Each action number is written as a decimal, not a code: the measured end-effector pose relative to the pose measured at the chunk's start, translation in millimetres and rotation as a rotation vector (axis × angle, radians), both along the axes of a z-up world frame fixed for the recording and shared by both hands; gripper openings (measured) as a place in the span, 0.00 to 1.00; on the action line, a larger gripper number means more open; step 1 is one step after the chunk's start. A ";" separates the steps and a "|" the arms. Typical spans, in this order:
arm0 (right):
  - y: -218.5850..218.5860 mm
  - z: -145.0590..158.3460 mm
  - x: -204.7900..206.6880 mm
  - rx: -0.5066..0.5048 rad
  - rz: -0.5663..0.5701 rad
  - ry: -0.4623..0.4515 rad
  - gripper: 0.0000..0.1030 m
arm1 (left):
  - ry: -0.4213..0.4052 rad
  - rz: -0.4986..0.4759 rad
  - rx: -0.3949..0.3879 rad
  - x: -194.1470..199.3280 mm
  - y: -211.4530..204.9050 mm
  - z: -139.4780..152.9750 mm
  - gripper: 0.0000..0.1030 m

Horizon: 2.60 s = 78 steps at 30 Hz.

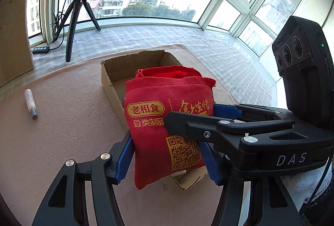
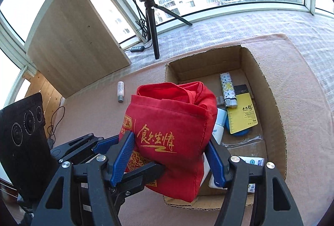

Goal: Organize objects
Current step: 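Carry the red bag with both grippers into the box and open them, then move the left gripper to the small white bottle and grasp it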

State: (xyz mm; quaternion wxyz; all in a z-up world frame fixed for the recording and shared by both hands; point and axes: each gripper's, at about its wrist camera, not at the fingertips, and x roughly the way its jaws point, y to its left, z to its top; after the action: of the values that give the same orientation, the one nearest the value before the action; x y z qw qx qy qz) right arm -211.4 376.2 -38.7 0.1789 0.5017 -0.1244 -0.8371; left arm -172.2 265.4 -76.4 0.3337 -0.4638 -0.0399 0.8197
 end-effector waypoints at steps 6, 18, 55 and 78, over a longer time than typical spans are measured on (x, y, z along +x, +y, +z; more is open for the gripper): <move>24.0 2.2 -3.2 0.014 -0.021 0.008 0.61 | 0.008 -0.017 -0.011 -5.7 28.6 1.5 0.62; 49.3 11.5 -0.8 0.085 -0.050 0.059 0.63 | 0.029 -0.007 -0.061 -8.9 42.3 2.1 0.69; -1.0 28.0 108.9 0.160 -0.006 0.161 0.63 | -0.057 0.499 -0.266 -122.6 -162.3 -34.4 0.68; 7.4 5.8 112.4 0.156 -0.011 0.094 0.63 | -0.159 0.599 -0.339 -182.4 -163.7 -107.1 0.39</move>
State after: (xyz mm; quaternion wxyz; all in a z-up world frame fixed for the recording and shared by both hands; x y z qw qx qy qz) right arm -99.0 383.6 -32.9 0.1405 0.4735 -0.0529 -0.8679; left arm -354.6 101.8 -183.5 -0.0073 -0.5428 -0.0632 0.8374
